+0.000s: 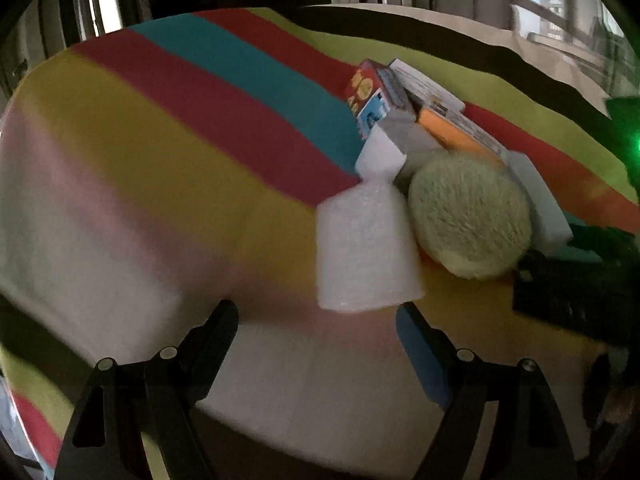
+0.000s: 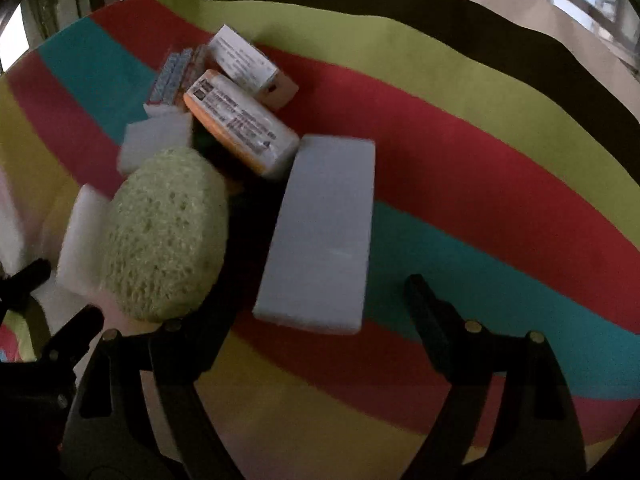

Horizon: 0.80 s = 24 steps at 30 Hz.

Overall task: Organize objects
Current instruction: 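Move both open tools back over the table items, then grasp the long white box with the right tool while the left grasps the white foam block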

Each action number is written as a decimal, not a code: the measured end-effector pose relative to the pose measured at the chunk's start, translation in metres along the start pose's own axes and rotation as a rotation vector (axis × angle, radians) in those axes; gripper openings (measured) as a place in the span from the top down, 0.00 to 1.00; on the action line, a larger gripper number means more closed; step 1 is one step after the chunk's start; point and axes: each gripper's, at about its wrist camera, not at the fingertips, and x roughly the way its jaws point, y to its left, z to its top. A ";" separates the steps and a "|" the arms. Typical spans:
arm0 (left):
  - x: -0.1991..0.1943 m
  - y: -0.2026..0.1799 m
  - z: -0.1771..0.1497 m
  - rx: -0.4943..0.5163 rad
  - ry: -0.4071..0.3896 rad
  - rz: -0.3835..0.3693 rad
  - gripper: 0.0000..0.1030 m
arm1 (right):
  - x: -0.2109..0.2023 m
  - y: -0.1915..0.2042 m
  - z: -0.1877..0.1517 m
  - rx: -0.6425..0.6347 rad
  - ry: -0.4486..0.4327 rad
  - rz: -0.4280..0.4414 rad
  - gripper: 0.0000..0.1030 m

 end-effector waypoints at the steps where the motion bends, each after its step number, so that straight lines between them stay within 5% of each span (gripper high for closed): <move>1: 0.003 -0.003 0.005 -0.001 -0.004 0.001 0.20 | 0.000 -0.001 0.001 -0.007 -0.006 0.009 0.27; 2: 0.006 -0.006 0.009 -0.002 -0.009 -0.002 0.20 | -0.003 -0.002 0.001 -0.011 -0.021 0.013 0.62; 9: 0.018 -0.021 0.017 -0.027 -0.023 -0.021 0.21 | -0.031 -0.022 -0.027 0.061 -0.029 0.022 0.61; 10: 0.016 -0.020 0.016 -0.028 -0.034 -0.043 0.44 | -0.036 -0.024 -0.032 0.074 -0.031 0.025 0.61; 11: 0.014 -0.019 0.014 -0.032 -0.039 -0.083 0.51 | -0.042 -0.027 -0.039 0.088 -0.034 0.024 0.61; 24: -0.068 -0.003 -0.059 -0.018 -0.030 -0.161 0.52 | -0.116 -0.031 -0.106 0.140 -0.029 0.019 0.61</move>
